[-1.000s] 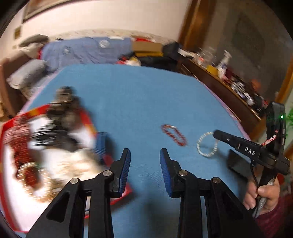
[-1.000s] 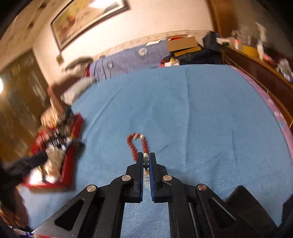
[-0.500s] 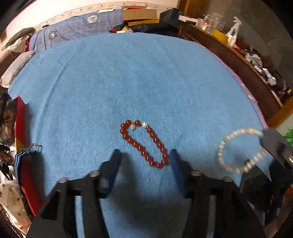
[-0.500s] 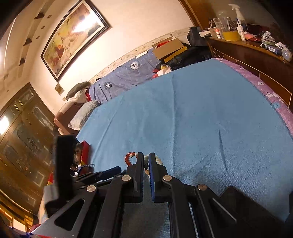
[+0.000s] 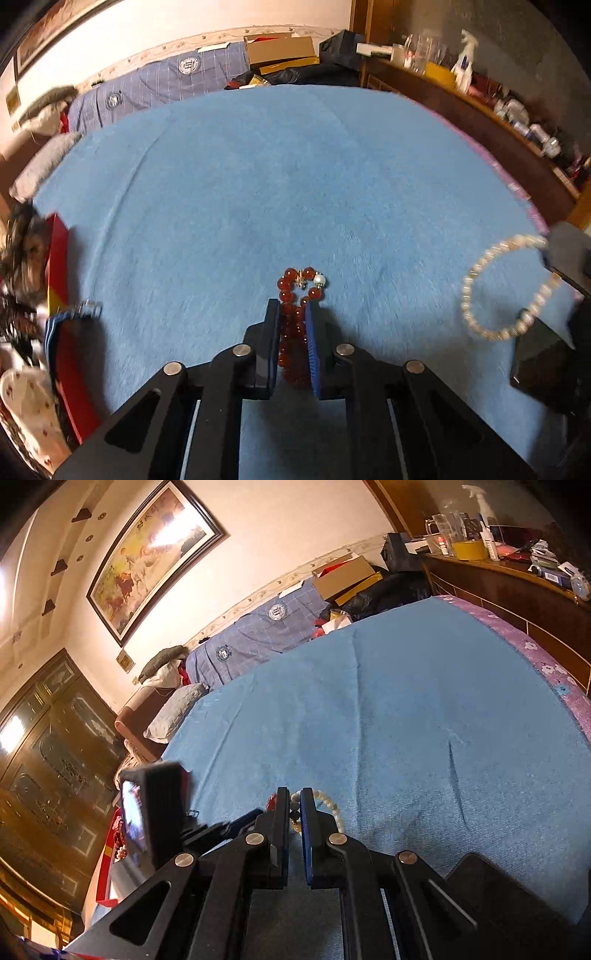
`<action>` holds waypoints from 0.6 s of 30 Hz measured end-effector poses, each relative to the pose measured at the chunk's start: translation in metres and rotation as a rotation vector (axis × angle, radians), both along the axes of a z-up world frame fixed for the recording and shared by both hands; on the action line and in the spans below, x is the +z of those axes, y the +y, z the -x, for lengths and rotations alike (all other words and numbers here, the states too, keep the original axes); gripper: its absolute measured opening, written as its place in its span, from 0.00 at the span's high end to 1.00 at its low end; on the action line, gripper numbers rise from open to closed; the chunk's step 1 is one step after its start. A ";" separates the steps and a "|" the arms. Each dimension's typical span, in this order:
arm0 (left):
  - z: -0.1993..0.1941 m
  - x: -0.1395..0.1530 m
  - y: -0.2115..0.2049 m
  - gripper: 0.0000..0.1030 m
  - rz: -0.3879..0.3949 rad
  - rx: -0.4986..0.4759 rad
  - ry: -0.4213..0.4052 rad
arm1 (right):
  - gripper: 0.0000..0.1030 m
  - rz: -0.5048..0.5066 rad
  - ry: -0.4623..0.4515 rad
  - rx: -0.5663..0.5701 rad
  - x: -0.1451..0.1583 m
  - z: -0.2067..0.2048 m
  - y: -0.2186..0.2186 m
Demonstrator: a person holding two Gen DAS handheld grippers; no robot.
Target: Organize jewelry
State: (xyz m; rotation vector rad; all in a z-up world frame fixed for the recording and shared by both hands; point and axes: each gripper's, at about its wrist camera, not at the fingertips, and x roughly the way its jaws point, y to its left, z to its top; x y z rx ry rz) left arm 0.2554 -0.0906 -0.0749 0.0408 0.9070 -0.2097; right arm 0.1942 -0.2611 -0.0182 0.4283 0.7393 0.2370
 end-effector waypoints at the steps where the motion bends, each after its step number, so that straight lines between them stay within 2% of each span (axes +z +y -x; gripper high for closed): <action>1: 0.007 0.004 0.007 0.95 0.013 -0.002 -0.011 | 0.95 -0.001 -0.002 0.007 0.001 0.000 0.001; 5: 0.033 0.021 0.035 0.95 0.095 0.011 -0.063 | 0.95 -0.009 -0.008 0.040 0.001 0.002 0.008; 8: 0.043 0.024 0.042 0.95 0.098 0.001 -0.076 | 0.95 0.006 -0.021 0.068 0.001 0.003 0.018; 12: 0.038 0.022 0.044 0.95 0.121 -0.003 -0.058 | 0.95 0.029 -0.032 0.079 0.000 0.003 0.026; 18: 0.040 0.043 0.055 0.95 0.215 -0.011 -0.108 | 0.95 0.017 -0.030 0.071 -0.001 0.003 0.024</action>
